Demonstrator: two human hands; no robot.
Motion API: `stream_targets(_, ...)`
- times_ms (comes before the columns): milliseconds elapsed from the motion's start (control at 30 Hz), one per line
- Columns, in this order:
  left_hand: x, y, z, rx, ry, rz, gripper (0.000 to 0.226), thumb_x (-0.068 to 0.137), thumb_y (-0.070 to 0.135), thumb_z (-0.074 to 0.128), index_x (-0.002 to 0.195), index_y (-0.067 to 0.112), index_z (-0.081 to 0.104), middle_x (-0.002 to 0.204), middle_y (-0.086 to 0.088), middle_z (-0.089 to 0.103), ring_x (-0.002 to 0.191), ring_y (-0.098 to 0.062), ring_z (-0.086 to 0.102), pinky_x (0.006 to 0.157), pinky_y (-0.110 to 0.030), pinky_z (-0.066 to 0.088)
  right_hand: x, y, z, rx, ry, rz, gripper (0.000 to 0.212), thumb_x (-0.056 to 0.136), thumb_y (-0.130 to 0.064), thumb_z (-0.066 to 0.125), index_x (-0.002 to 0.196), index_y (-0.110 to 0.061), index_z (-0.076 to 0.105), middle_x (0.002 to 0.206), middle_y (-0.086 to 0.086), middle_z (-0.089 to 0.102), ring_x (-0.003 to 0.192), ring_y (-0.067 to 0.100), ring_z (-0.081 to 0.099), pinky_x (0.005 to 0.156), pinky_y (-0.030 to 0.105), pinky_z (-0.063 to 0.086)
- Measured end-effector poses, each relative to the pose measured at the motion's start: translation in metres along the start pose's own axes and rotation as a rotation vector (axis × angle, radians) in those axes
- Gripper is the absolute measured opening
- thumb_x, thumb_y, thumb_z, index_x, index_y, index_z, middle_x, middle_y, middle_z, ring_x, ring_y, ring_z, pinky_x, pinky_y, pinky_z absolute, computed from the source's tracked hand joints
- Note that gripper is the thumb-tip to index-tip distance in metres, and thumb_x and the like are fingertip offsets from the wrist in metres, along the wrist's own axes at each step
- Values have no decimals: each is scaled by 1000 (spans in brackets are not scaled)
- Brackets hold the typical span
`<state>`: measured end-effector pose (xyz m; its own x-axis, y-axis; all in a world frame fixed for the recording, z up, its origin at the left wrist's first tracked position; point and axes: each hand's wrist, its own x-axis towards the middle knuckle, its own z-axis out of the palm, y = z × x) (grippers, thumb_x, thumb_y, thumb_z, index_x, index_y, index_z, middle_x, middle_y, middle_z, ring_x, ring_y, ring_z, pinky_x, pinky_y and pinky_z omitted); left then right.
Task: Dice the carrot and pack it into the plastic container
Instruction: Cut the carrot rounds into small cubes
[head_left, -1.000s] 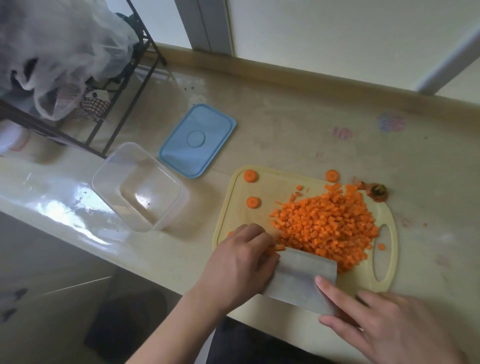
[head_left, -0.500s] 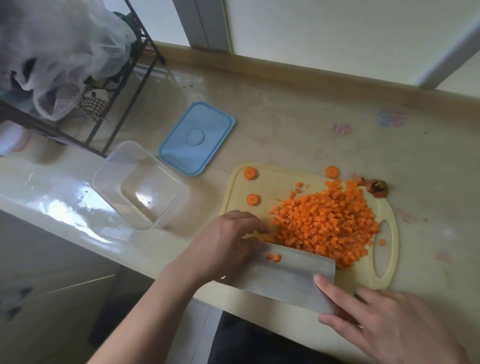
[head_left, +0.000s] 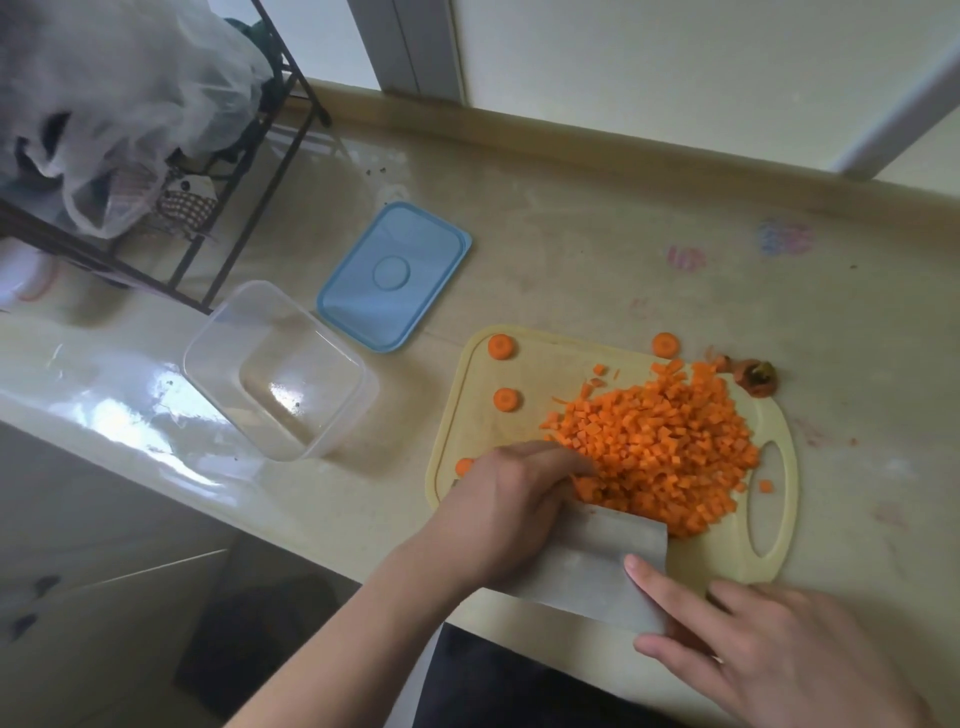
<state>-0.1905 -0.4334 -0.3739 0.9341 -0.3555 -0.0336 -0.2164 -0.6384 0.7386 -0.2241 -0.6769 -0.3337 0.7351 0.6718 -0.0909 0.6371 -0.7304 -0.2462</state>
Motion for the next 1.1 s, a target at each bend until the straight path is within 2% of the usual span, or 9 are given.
stream_targets(100,7,1,0,54,91,-74,18,91,7,64,103,14,75,96,0,71,85,-16,63,74,-25,51,0,-1,1,3,-8,-5,59,97,-59,26,109,-28,74,42,-1,42,28,17,43,29,20,31)
stream_targets(267,20,5,12,252,-26,-95,13,86,20,61,83,10,70,82,-3,62,71,-24,57,61,-41,52,-2,-3,6,17,-10,-1,62,97,-61,24,106,-30,76,43,-3,45,28,16,45,28,22,33)
stream_targets(500,27,7,19,378,-83,-31,25,62,11,83,62,12,58,63,-3,56,55,-27,56,45,-28,44,-4,-1,3,23,-21,31,61,96,-61,24,105,-30,76,42,-2,44,27,16,44,28,21,33)
stream_targets(633,25,4,9,247,-51,9,5,78,14,71,76,11,67,77,-4,63,70,-28,58,60,-37,52,-5,0,-1,33,-17,41,61,97,-61,23,107,-30,75,42,-3,43,26,16,42,29,19,31)
stream_targets(700,21,-2,-8,161,18,-44,9,86,19,65,90,12,70,85,-3,67,78,-24,60,68,-33,50,-7,0,-4,54,-21,48,60,97,-61,23,108,-30,74,42,-4,42,26,14,40,30,17,30)
stream_targets(800,14,-21,-32,160,105,-112,9,92,19,63,93,14,71,87,1,68,77,-17,60,70,-33,49,-11,1,-4,129,-39,81,56,95,-64,26,118,-34,68,45,-6,47,28,13,42,30,16,34)
stream_targets(933,7,-42,-34,236,-78,-39,17,91,21,63,91,13,77,89,-4,67,79,-29,63,70,-41,54,-22,0,-4,211,-140,147,57,92,-67,29,136,-34,43,58,-10,63,32,10,49,32,15,40)
stream_targets(1033,8,-46,-28,339,-172,33,30,93,33,50,88,22,78,80,2,64,76,-26,58,67,-44,51,-25,3,-10,210,-194,168,56,93,-68,27,139,-37,35,47,-9,50,28,9,42,30,12,35)
stream_targets(1100,9,-44,-26,363,-181,61,34,92,40,46,88,27,77,81,6,63,78,-23,57,69,-41,49,-26,4,-13,217,-227,156,55,93,-67,26,134,-35,43,42,-7,41,25,10,37,29,11,31)
